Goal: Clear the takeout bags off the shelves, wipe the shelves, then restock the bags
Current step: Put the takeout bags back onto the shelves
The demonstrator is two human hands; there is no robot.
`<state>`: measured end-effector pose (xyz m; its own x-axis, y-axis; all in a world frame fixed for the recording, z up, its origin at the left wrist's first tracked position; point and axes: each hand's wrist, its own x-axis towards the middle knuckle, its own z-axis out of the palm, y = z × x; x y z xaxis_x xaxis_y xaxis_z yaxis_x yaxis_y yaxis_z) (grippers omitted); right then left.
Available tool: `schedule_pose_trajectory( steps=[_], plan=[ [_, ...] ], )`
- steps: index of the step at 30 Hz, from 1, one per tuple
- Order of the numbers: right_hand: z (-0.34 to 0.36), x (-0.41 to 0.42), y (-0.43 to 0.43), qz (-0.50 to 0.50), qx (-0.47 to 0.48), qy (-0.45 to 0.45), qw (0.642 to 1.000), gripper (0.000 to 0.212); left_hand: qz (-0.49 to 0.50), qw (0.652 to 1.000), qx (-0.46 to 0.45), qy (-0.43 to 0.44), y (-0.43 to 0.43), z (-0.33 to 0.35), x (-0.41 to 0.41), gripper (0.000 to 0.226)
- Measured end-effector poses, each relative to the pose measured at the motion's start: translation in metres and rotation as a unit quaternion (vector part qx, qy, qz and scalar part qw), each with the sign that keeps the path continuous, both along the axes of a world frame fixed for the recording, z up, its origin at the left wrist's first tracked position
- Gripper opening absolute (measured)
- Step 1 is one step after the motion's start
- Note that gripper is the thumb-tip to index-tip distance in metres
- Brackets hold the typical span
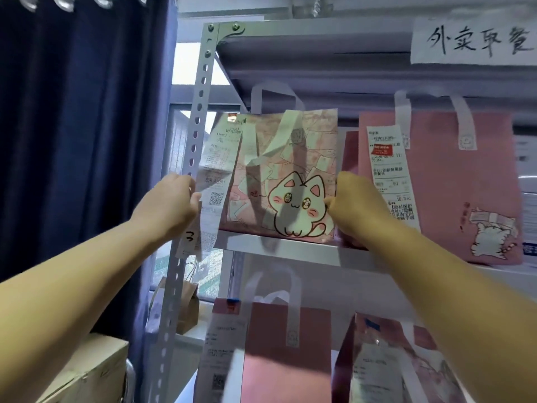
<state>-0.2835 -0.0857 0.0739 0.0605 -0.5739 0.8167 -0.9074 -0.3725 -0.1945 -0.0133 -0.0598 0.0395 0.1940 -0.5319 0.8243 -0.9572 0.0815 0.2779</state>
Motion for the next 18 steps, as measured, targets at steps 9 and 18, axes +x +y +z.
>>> schedule_pose_trajectory(
  steps=[9, 18],
  plan=[
    [-0.005, -0.011, 0.027, 0.1, -0.058, -0.099, 0.988, 0.022, -0.069, 0.996, -0.024, 0.048, 0.004, -0.008, 0.002, 0.022],
    [-0.018, -0.029, 0.06, 0.197, -0.113, -0.157, 0.961, 0.015, -0.155, 0.967, -0.107, 0.169, 0.06, -0.021, -0.021, 0.015]
  ],
)
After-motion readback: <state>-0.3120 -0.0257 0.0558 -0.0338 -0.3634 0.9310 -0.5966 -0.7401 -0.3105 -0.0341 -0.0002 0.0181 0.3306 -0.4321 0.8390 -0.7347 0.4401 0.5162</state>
